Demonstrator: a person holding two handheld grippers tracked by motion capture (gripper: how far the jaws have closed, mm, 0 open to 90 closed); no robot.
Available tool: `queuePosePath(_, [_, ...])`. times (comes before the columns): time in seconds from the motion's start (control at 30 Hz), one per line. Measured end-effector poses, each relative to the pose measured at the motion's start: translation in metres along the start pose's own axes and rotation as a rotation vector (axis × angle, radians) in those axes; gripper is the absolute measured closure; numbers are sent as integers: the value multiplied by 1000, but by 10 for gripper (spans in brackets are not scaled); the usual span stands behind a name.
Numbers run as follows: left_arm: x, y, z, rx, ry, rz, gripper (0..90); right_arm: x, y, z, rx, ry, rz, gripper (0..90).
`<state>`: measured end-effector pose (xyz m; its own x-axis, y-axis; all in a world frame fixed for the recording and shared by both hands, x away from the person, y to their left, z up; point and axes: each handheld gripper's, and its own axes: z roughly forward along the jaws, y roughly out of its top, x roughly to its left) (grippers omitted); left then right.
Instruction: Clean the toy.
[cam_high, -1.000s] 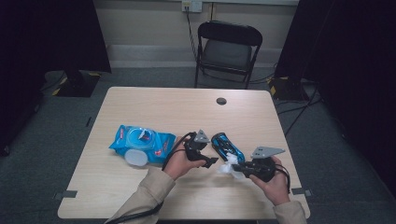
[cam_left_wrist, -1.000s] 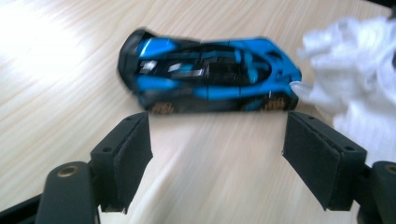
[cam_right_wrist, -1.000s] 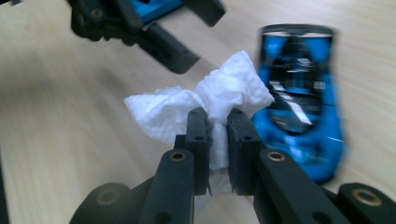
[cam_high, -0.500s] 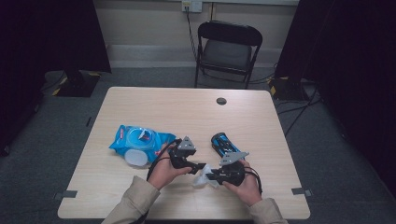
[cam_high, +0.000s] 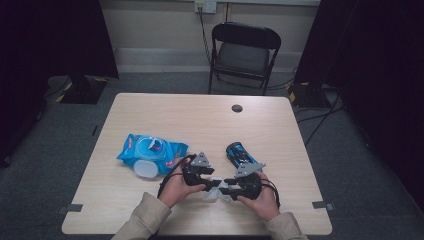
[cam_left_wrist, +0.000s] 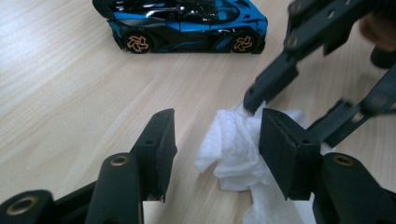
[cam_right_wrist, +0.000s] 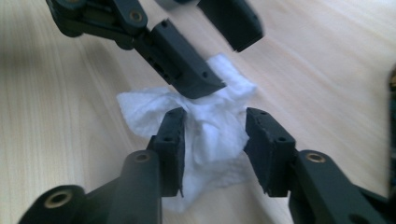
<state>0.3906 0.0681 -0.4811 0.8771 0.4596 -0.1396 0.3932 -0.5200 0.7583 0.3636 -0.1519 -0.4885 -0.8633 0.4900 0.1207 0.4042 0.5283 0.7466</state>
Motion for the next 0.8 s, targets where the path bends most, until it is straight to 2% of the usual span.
queuePosePath(0.17, [-2,3,-6,1,7,20,464,-4,1,-17,-33,-43,1,509])
queuePosePath(0.33, [-11,8,-8,0,-21,31,447,-16,-1,-37,-80,-108,45,472])
queuePosePath(0.43, [-17,9,-7,-2,-39,38,430,-22,-3,-43,-100,-129,76,439])
queuePosePath(0.53, [-22,10,-4,9,-54,54,414,-27,-3,-47,-95,-144,108,399])
queuePosePath(0.6, [-25,8,-1,23,-63,67,404,-30,-2,-47,-94,-167,131,333])
queuePosePath(0.63, [-25,7,0,32,-64,74,402,-31,-1,-47,-96,-174,138,341])
queuePosePath(0.73, [-23,4,2,40,-58,74,403,-36,3,-45,-74,-216,132,252])
queuePosePath(0.8, [-22,1,4,46,-57,75,406,-41,8,-43,-44,-217,130,222])
